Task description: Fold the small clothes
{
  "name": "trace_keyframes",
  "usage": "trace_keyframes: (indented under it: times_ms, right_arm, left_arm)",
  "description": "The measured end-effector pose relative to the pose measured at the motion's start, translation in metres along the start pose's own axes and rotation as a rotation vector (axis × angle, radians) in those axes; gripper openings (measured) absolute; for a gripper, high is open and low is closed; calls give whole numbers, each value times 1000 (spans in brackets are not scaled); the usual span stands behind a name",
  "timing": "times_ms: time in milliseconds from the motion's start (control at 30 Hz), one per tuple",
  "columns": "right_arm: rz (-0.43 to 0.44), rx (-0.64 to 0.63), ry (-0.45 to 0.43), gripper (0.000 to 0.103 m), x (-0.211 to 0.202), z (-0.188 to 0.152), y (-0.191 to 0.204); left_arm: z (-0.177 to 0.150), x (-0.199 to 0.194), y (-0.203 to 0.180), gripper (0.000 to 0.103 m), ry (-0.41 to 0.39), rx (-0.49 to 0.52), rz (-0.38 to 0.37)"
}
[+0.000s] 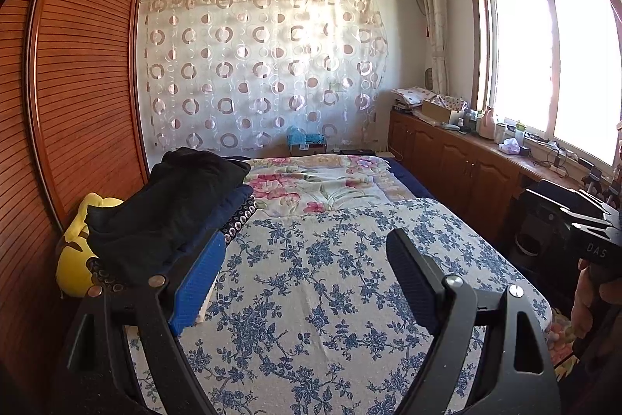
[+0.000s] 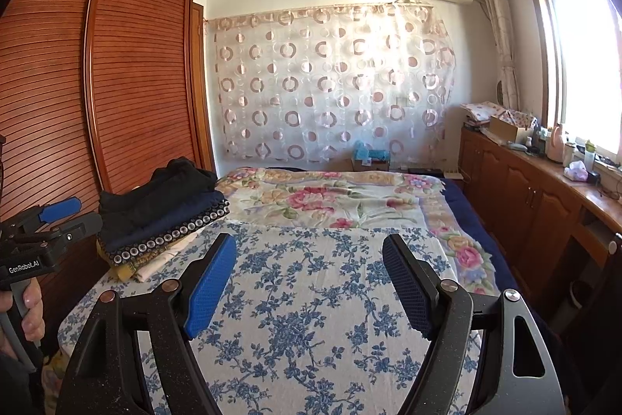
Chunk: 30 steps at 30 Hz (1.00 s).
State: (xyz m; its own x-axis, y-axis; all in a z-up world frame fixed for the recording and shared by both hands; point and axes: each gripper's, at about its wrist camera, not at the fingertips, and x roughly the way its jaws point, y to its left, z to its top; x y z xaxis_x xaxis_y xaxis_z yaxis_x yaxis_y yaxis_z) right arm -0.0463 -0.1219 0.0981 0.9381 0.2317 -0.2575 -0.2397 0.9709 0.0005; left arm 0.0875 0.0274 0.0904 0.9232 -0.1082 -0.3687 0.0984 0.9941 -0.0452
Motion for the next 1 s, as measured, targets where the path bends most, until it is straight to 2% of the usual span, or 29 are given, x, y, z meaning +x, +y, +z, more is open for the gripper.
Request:
trace_keyframes:
  times_ms: [1000]
  right_arm:
    - [0,-3,-16,79,0,-1,-4]
  left_arm:
    - [2,-2,-4,85,-14,3,5]
